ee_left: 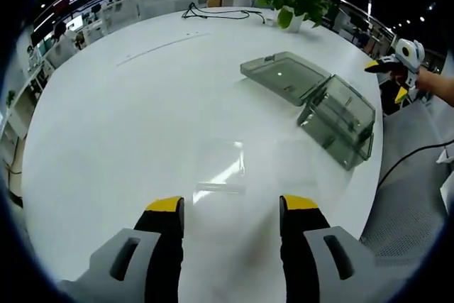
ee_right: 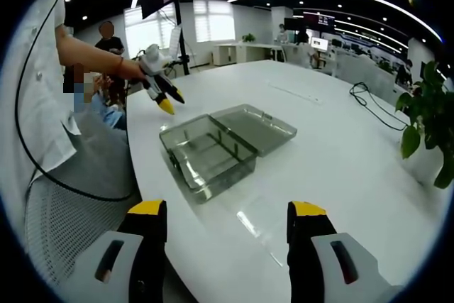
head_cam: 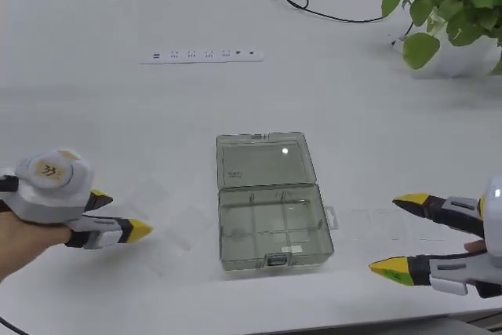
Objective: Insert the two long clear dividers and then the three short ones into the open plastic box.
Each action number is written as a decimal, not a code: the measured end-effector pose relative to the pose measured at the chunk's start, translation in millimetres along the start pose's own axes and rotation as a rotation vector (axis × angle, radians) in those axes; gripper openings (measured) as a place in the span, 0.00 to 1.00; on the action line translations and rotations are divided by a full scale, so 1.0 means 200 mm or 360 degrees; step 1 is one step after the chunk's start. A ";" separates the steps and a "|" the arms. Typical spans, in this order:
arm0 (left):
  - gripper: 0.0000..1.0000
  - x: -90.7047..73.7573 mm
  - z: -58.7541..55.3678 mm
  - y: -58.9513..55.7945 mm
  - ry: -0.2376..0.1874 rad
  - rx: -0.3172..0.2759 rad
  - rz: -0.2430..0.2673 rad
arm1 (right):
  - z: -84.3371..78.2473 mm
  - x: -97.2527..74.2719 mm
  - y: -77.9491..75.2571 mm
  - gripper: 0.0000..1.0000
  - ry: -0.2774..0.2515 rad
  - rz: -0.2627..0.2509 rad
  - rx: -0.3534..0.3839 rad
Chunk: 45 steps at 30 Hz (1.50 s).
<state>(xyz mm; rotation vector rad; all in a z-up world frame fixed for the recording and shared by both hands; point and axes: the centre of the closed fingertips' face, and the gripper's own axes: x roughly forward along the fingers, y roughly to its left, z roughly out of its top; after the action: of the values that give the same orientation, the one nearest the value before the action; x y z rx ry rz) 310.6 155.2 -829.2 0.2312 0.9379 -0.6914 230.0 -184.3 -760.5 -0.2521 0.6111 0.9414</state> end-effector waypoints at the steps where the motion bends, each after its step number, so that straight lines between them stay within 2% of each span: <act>1: 0.53 0.01 -0.01 0.00 0.0035 -0.0008 0.0001 | 0.00 0.00 0.00 0.70 -0.0001 -0.0001 0.0001; 4: 0.49 0.02 -0.03 0.01 0.0092 0.0046 0.0024 | 0.01 0.00 0.00 0.69 -0.0003 -0.0006 0.0003; 9: 0.47 0.04 -0.05 0.01 0.0150 0.0036 0.0038 | 0.00 -0.01 0.00 0.69 -0.0007 -0.0010 0.0007; 13: 0.45 0.04 -0.05 0.01 0.0169 0.0049 0.0052 | 0.00 -0.01 0.00 0.69 -0.0009 -0.0013 0.0014; 18: 0.39 0.04 -0.05 0.03 0.0212 0.0074 0.0108 | 0.00 -0.01 0.00 0.69 -0.0013 -0.0017 0.0019; 19: 0.38 0.04 -0.06 0.04 0.0231 0.0108 0.0129 | 0.00 -0.01 0.00 0.69 -0.0011 -0.0016 0.0019; 21: 0.37 0.04 -0.05 0.04 0.0242 0.0076 0.0143 | 0.00 0.00 0.00 0.69 -0.0015 -0.0011 0.0024; 27: 0.32 0.04 -0.06 0.04 0.0287 0.0084 0.0142 | -0.01 0.01 0.01 0.69 -0.0017 -0.0007 0.0027; 36: 0.32 0.04 -0.06 0.04 0.0264 -0.0006 0.0122 | -0.03 0.01 0.00 0.68 -0.0009 -0.0004 0.0035; 45: 0.31 0.02 -0.06 0.02 0.0245 -0.0042 0.0104 | -0.02 0.02 0.01 0.68 -0.0004 0.0008 0.0032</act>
<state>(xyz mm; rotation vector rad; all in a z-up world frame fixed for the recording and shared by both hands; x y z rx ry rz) 306.1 161.7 -840.9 0.2939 1.0813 -0.6070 228.2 -181.6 -765.6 -0.2313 0.6187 0.9402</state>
